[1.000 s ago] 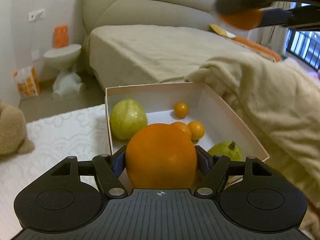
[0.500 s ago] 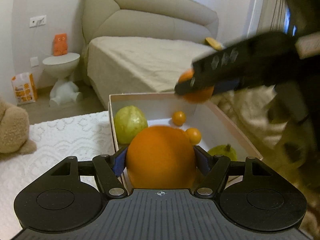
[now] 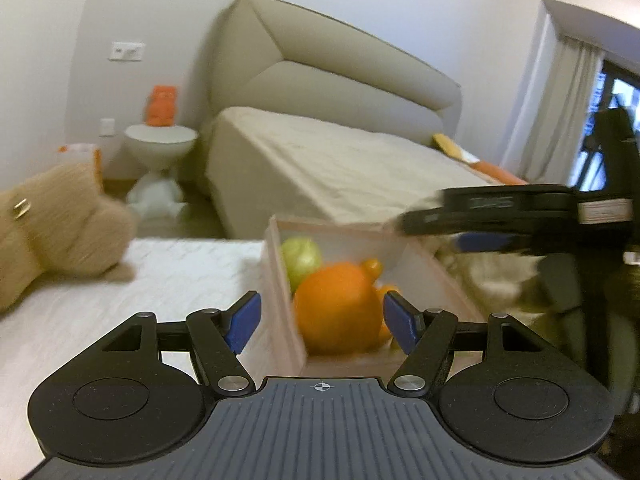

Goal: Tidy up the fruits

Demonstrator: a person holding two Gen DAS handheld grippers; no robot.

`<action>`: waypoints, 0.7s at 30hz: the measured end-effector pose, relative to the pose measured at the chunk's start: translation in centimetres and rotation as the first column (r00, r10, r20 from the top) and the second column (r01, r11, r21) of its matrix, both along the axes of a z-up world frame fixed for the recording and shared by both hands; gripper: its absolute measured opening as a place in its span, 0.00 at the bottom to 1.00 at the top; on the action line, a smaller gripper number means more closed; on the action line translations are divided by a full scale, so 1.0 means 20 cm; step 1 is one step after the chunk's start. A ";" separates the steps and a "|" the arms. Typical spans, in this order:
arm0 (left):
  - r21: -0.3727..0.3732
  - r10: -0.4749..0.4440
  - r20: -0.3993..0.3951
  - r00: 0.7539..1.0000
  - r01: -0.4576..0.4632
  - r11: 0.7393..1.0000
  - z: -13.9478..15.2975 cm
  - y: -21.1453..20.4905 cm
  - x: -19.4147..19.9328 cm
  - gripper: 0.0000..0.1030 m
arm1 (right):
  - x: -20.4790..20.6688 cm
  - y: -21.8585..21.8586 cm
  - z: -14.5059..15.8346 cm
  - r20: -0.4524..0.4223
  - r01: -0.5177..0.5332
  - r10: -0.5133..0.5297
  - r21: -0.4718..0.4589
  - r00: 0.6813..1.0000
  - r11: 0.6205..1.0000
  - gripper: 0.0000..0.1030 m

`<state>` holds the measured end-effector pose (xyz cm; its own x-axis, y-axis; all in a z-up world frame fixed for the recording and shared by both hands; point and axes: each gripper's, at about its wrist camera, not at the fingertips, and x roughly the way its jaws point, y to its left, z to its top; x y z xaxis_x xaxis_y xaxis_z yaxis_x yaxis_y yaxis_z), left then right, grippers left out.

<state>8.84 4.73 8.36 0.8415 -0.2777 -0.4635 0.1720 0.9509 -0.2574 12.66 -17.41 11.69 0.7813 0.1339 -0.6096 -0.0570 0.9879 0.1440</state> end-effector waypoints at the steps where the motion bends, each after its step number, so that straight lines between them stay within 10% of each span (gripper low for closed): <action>1: 0.017 0.016 -0.008 1.000 -0.016 1.000 -0.02 -0.01 -0.05 0.71 | -0.08 0.00 0.00 0.025 0.017 -0.017 -0.015 1.000 1.000 0.79; 9: 0.148 0.108 -0.064 0.992 -0.098 0.984 -0.26 -0.13 -0.40 0.71 | -0.60 -0.02 -0.29 0.021 0.046 -0.045 -0.088 0.999 0.995 0.85; 21: 0.241 0.219 -0.101 0.970 -0.190 0.952 -0.41 -0.20 -0.40 0.71 | -0.71 0.08 -0.61 -0.066 -0.016 0.001 -0.213 0.998 0.977 0.91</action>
<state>0.76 0.79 0.21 0.8004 0.0199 -0.5991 -0.0519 0.9980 -0.0362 -1.57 -15.77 -0.53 0.7384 0.0015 -0.6744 -0.0629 0.9958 -0.0666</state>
